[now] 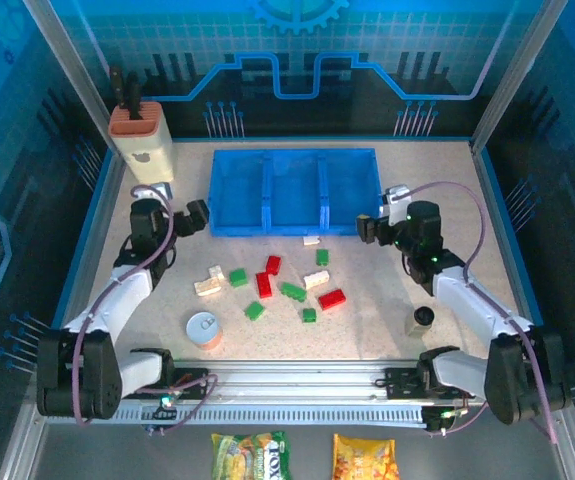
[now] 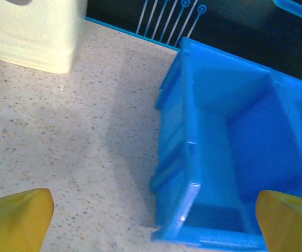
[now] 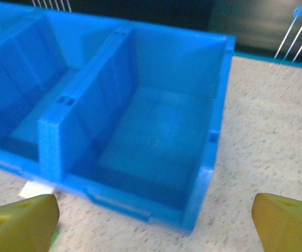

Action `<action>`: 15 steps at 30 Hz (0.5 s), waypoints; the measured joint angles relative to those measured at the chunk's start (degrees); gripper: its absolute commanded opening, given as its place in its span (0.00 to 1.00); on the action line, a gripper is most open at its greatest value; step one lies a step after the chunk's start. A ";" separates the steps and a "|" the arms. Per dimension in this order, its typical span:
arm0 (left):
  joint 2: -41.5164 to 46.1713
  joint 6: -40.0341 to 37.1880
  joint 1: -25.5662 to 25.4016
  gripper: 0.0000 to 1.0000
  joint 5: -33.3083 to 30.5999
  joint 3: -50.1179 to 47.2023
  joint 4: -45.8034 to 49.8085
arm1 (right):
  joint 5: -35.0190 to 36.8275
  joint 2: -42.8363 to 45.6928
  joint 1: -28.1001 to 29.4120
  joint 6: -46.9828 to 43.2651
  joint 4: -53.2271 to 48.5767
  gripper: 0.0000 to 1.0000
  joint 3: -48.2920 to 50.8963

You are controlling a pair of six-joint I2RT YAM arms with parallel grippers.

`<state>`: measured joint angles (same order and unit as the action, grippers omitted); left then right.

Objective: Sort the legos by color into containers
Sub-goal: Pick up the lego from the bottom-center of the table.

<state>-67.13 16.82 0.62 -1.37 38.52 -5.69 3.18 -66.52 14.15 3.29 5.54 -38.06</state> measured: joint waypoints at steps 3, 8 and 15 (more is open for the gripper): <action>0.46 2.71 -0.74 0.99 1.81 4.90 9.27 | 2.51 0.20 5.07 3.23 -9.16 0.93 -3.65; 0.46 3.32 -0.81 0.99 5.99 13.20 24.50 | 5.90 -0.63 12.63 9.73 -22.91 0.90 -9.94; 0.44 -0.83 -0.81 0.99 10.29 20.76 38.71 | 9.57 -5.92 22.86 19.08 -37.07 0.86 -17.07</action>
<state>-66.70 15.99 -0.19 8.93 59.29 33.01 12.75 -72.44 37.01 22.37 -31.53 -55.13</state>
